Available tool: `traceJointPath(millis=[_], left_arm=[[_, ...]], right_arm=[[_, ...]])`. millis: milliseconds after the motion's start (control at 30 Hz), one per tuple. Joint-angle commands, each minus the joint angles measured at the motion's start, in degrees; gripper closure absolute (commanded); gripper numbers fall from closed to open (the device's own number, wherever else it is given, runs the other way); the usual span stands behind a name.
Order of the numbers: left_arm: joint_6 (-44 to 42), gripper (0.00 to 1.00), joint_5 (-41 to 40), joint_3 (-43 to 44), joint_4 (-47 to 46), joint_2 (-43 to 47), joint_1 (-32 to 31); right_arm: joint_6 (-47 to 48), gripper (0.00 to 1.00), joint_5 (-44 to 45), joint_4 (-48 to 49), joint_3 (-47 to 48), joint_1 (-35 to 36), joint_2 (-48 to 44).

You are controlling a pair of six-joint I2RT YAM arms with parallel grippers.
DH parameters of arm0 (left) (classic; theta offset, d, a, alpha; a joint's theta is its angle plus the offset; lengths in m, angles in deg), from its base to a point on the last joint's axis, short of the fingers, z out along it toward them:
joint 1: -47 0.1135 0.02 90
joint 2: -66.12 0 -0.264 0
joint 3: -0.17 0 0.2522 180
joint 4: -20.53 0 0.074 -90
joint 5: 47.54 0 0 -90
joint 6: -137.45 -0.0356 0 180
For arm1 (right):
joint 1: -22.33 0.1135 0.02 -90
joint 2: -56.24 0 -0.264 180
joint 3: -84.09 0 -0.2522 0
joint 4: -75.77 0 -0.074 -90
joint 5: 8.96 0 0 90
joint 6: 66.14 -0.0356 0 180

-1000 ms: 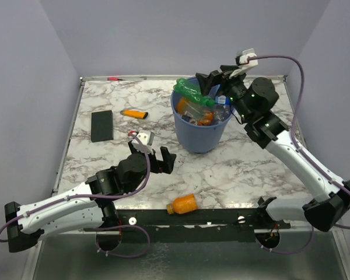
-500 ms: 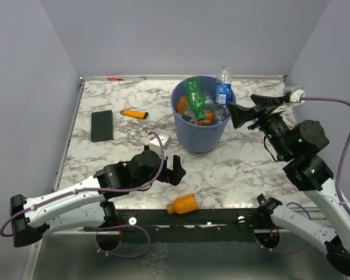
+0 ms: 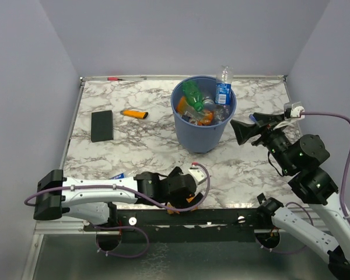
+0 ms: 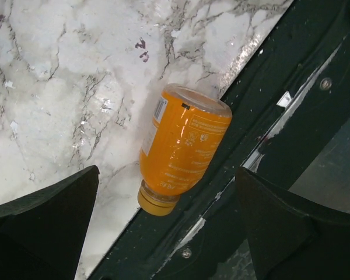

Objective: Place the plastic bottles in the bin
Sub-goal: Pick up the plastic bottle from the corner of the board.

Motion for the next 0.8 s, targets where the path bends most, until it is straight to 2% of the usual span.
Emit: traceJointPath(millis=[0, 267, 467, 533, 667, 767], left_arm=[[-9.3, 0.01, 2.6, 1.9, -0.1, -3.4, -1.9], [-13.9, 0.01, 8.0, 0.8, -2.6, -12.9, -2.0], [-14.7, 0.12, 7.4, 1.5, -5.0, -17.1, -1.6], [-14.4, 0.19, 7.7, 0.9, -7.1, -17.8, -1.0], [-12.8, 0.47, 7.5, 1.4, -7.8, -19.4, 0.1], [-11.7, 0.57, 7.0, 2.5, -7.8, -16.6, 0.2]], right_arm=[[-1.0, 0.0, -0.4, -3.9, 1.3, 0.1, -1.0], [-2.1, 0.0, -1.6, -5.2, 3.2, 0.1, -2.1], [-2.4, 0.0, -1.8, -5.8, 3.4, 0.1, -2.5], [-2.8, 0.0, -2.0, -5.9, 3.3, 0.0, -2.6], [-3.0, 0.0, -2.2, -6.0, 3.5, 0.1, -3.0], [-3.1, 0.0, -2.2, -6.7, 4.5, 0.0, -3.0]])
